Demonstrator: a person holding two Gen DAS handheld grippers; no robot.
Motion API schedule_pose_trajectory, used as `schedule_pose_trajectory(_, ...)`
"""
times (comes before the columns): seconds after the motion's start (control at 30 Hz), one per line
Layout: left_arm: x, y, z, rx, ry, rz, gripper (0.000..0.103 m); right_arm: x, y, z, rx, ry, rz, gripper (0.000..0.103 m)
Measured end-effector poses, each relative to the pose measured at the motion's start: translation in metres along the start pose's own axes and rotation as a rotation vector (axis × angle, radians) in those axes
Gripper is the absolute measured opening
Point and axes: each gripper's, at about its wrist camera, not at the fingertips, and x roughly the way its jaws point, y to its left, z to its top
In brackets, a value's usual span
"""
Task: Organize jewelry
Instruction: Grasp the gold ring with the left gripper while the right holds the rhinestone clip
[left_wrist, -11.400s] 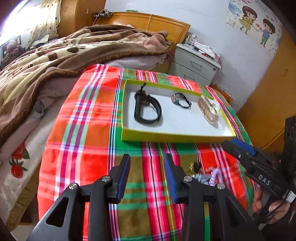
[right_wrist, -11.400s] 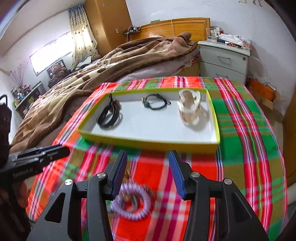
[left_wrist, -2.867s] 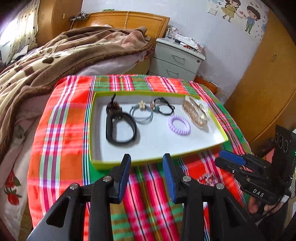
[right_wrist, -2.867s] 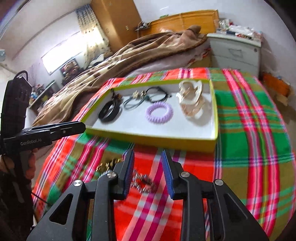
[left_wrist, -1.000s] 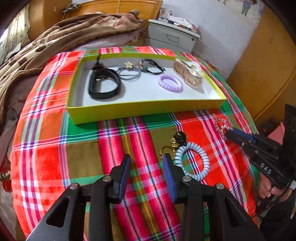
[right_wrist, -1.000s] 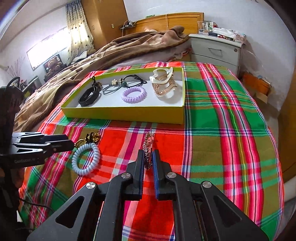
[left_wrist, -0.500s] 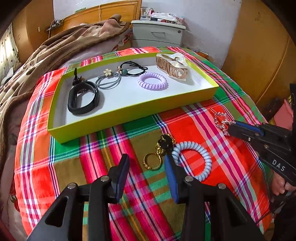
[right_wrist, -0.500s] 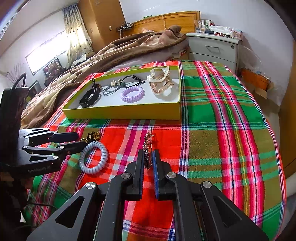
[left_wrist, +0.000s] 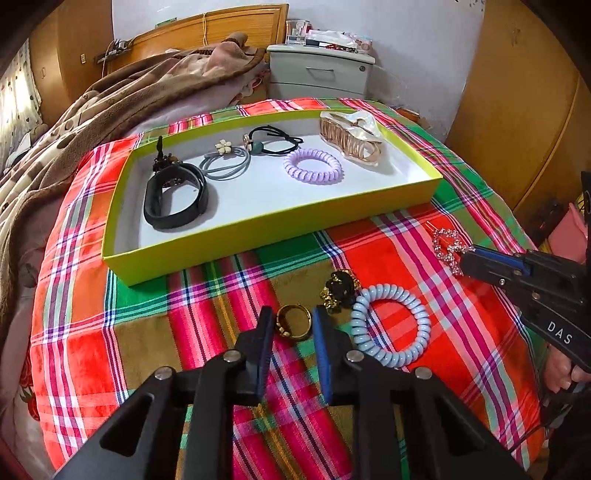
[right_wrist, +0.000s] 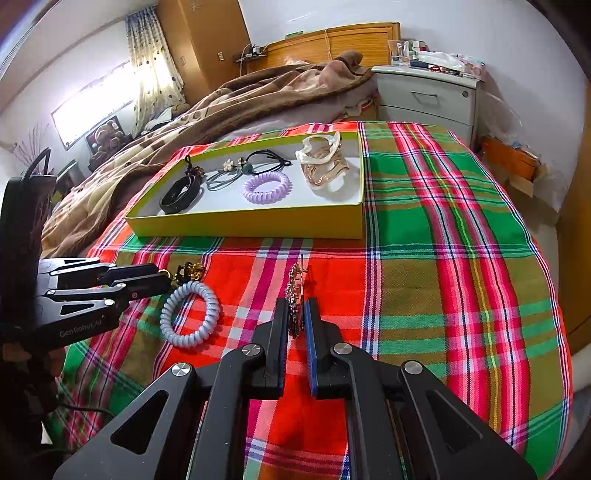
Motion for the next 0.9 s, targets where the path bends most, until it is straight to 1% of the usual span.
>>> schedule_pose_trajectory(0.23, -0.003, 0.003, -0.001, -0.013, -0.006, 0.0, 0.022, 0.0, 0.001, 0.001, -0.001, -0.004, -0.003, 0.009)
schedule_pose_trajectory(0.53, -0.016, 0.007, 0.003, -0.022, -0.037, 0.005, 0.022, -0.008, 0.007, 0.008, -0.005, -0.03, -0.008, 0.009)
schedule_pose_trajectory(0.9, -0.031, 0.019, 0.017, -0.051, -0.085, 0.001, 0.022, -0.009, 0.021, 0.033, -0.024, -0.068, 0.005, 0.009)
